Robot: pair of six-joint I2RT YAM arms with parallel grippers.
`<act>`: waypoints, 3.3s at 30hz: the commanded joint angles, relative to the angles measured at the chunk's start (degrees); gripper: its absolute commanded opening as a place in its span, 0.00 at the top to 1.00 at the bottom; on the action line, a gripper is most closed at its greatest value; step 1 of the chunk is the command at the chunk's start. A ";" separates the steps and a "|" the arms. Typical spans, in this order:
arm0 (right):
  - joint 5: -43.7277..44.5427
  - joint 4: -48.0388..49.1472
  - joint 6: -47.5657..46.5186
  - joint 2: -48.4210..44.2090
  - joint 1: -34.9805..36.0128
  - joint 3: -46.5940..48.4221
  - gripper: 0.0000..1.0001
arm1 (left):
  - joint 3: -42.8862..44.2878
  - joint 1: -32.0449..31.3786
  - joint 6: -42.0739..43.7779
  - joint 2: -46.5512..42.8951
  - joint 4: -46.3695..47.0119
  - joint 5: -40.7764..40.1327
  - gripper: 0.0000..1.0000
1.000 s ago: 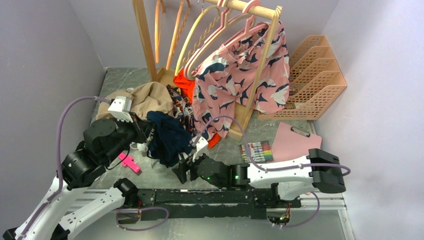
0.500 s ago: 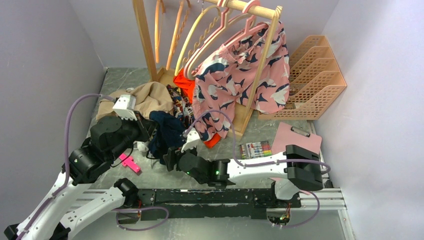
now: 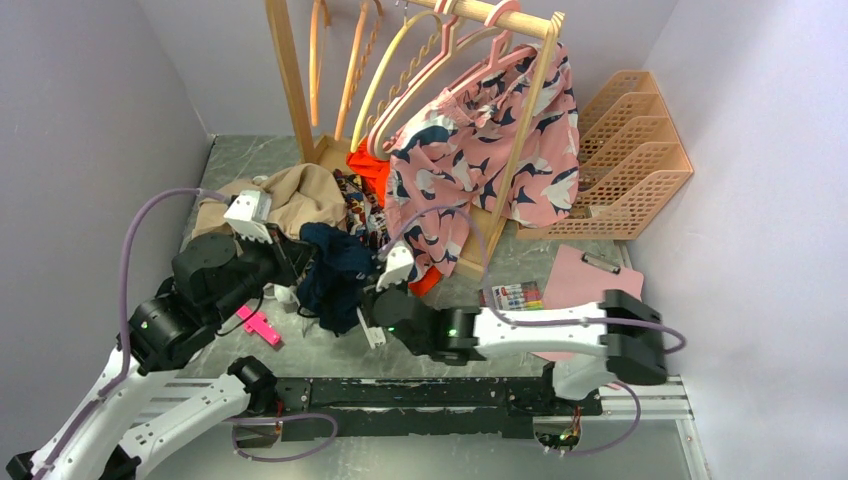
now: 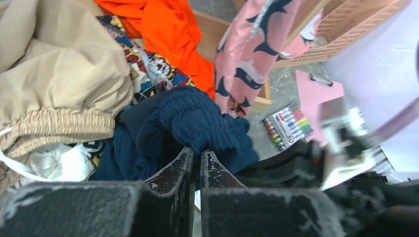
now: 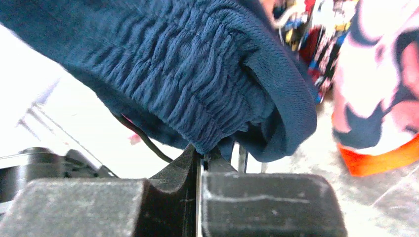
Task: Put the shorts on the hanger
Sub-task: Adjust the shorts at the center of the board.
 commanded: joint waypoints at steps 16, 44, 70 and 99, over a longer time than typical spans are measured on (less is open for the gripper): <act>-1.94 -34.18 -30.06 -29.76 0.06 18.25 1.00 | 6.57 -0.31 4.34 0.70 15.38 28.00 0.93; -10.86 -30.54 -18.28 -32.99 -9.27 -6.29 1.00 | -14.53 -0.38 15.81 3.46 13.31 31.97 0.03; -31.19 -27.87 -15.58 -32.29 -27.40 -9.43 1.00 | -9.84 -19.10 21.64 26.96 15.05 -4.63 0.02; -32.49 -33.78 -10.59 -39.49 -27.49 -12.10 0.32 | -2.23 -19.15 6.57 26.28 10.98 -13.35 0.93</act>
